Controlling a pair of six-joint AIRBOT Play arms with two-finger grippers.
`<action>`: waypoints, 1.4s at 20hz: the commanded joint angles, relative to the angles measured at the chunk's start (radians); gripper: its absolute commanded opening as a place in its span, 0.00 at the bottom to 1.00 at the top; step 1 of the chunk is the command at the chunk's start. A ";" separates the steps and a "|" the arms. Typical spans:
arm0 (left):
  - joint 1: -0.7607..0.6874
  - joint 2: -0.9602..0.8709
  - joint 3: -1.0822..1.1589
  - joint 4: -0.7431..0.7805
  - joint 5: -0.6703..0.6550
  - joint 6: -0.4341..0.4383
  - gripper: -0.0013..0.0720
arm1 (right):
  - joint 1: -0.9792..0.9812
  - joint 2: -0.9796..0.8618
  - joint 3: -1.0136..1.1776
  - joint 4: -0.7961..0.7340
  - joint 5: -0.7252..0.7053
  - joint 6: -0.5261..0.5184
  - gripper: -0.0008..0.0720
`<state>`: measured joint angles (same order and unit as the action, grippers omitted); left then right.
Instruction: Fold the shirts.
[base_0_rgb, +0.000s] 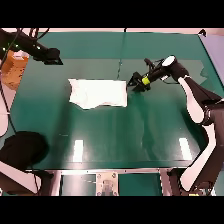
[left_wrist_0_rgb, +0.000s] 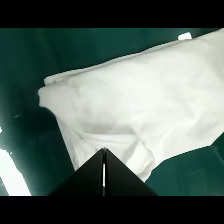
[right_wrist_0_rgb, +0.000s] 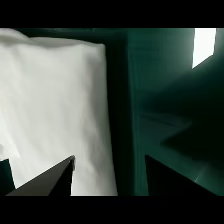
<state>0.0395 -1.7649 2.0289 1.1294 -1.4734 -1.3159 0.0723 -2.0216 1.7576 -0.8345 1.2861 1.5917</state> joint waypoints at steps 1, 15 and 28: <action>0.000 0.001 0.000 0.076 -0.024 -0.075 0.05 | 0.059 0.001 -0.102 0.031 -0.103 0.005 0.71; 0.000 0.001 0.000 0.083 -0.065 -0.074 0.05 | -0.041 0.218 0.087 0.266 -0.080 -0.040 0.04; 0.000 0.001 0.000 0.082 -0.065 -0.093 0.05 | -0.833 0.568 0.088 0.043 0.141 0.058 0.04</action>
<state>0.0387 -1.7649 2.0289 1.2118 -1.5379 -1.4036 -0.6003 -1.4883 1.8442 -0.7494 1.3754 1.6386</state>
